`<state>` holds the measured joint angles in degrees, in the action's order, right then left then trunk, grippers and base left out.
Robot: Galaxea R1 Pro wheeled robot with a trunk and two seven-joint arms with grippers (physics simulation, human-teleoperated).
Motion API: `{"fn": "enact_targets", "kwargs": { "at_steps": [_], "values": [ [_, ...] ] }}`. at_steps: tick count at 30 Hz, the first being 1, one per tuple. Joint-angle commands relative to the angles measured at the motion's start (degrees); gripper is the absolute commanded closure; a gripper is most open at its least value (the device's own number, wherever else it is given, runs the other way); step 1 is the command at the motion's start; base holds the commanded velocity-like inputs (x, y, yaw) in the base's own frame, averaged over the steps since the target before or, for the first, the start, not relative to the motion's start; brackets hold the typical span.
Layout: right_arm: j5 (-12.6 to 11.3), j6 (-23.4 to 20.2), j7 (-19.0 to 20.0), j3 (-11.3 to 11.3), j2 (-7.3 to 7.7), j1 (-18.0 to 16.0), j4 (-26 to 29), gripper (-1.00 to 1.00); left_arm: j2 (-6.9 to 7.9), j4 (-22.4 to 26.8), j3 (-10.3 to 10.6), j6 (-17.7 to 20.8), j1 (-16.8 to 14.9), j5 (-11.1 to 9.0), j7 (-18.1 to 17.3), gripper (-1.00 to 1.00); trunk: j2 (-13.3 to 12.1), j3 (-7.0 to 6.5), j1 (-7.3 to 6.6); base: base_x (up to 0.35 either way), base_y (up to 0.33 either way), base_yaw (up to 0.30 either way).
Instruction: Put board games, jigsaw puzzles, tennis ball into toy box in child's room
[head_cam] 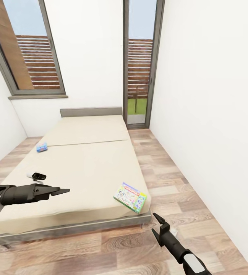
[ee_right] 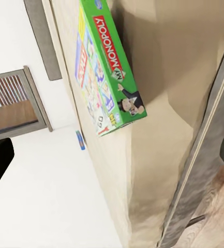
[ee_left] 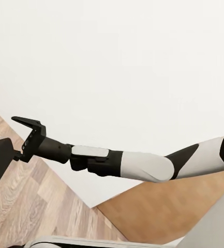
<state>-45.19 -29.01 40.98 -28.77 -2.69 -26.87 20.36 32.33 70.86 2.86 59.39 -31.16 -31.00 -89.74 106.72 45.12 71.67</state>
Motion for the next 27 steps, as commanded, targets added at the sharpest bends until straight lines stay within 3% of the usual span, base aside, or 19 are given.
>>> {"fn": "enact_targets", "kwargs": {
  "at_steps": [1,21,27],
  "values": [
    [-0.3,-0.4,0.0,-0.2,-0.03,0.0,0.0,-1.00,0.04,0.0,0.1,0.6,0.0,-0.1,-0.3,-1.00,0.0,0.05,0.01,0.187,0.002,0.000],
    [-0.3,-0.4,0.1,-0.2,-0.03,0.0,0.0,-1.00,0.02,-0.3,0.1,0.6,0.0,-0.3,-0.3,-1.00,0.0,0.05,0.01,0.032,0.000,0.000],
    [-0.3,-0.4,0.1,-0.2,-0.03,0.0,0.0,-1.00,0.05,-0.3,0.1,0.6,0.0,-0.3,-0.3,-1.00,2.4,1.13,1.33,0.000,0.000,0.000]
  ]
}}
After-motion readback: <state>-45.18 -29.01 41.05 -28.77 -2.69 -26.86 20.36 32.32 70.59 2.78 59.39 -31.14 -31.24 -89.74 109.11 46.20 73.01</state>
